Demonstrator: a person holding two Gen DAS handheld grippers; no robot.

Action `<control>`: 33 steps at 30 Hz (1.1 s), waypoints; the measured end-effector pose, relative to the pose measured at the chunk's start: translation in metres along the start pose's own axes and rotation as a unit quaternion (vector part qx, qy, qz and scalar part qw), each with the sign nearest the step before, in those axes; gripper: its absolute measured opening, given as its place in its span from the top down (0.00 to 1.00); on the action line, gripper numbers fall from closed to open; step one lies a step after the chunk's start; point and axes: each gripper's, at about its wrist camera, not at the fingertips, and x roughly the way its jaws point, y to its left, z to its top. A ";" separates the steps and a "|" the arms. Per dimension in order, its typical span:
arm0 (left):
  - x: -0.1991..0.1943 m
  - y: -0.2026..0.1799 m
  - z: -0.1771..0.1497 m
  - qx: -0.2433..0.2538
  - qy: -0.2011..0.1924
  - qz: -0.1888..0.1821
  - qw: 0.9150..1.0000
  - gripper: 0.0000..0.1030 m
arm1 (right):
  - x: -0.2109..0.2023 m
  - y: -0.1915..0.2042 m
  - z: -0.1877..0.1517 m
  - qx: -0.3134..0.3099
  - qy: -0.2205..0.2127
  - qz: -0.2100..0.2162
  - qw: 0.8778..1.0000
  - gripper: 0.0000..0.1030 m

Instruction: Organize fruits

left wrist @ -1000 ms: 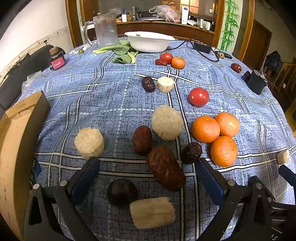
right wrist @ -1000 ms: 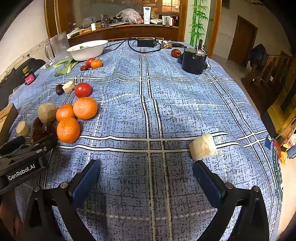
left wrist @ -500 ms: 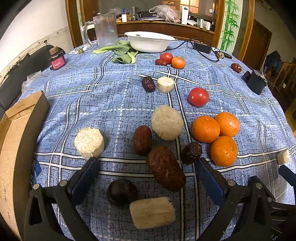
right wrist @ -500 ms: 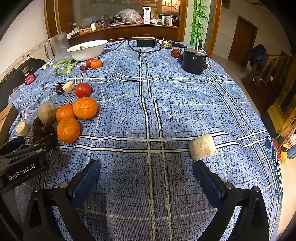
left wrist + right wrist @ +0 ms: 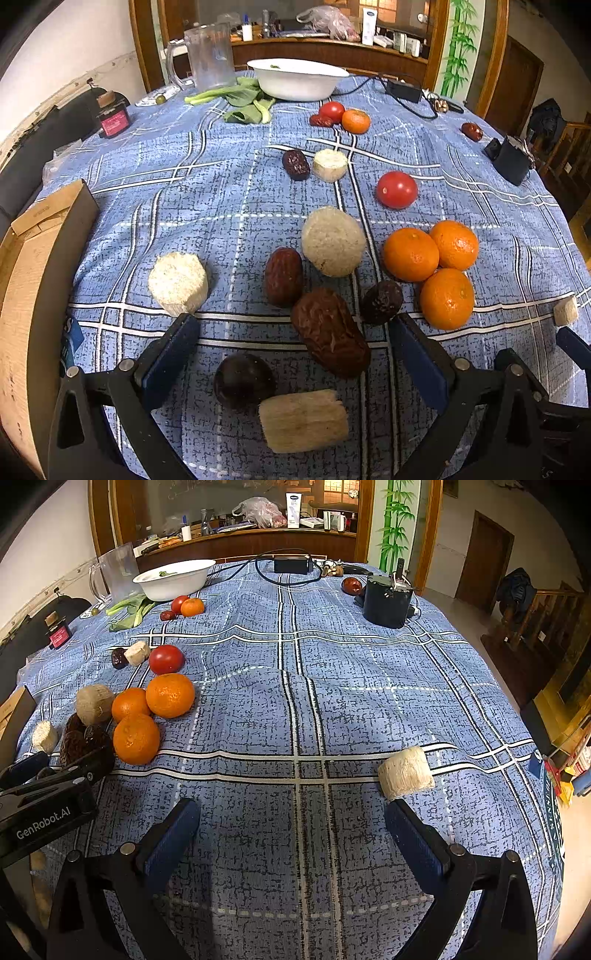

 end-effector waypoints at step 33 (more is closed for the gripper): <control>-0.107 0.126 0.014 -0.072 -0.020 0.018 0.997 0.12 | -0.002 -0.002 0.005 0.028 0.054 -0.010 0.998 0.01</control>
